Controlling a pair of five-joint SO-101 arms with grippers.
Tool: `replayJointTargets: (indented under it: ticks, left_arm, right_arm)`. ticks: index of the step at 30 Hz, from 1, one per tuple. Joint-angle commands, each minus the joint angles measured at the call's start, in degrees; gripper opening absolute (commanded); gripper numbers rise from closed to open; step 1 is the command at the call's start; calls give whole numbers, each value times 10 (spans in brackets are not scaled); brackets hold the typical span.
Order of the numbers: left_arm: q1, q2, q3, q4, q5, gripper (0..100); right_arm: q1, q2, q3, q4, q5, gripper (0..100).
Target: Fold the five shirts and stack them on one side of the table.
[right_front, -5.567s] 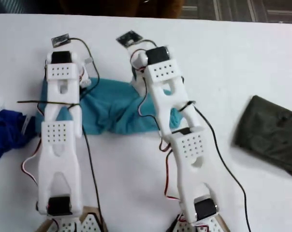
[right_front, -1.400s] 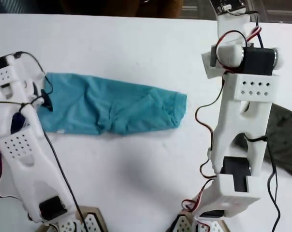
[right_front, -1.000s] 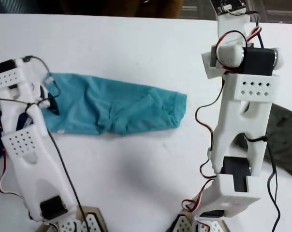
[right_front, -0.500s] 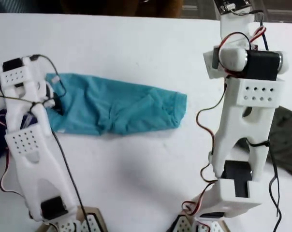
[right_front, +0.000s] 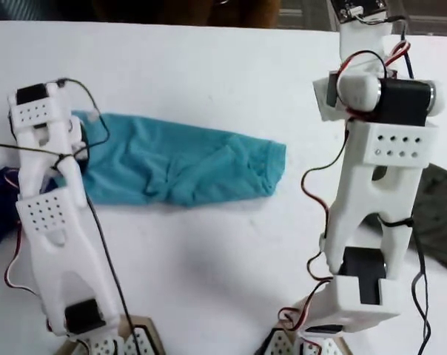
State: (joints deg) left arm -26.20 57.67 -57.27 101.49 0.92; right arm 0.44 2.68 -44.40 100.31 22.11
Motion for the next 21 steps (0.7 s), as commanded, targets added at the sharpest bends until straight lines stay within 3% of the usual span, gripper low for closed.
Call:
replayJointTargets:
  ticks: [1,10,21]
  left_arm:
    - [24,-64,-36,10,2,24]
    - [229,-220,9,9,-1,24]
    - [475,-234,10,-33,-1,24]
  right_arm:
    - [5,-28,-3,12,4,19]
    - [22,-25,-3,12,5,19]
    - [165,-27,-3,12,6,19]
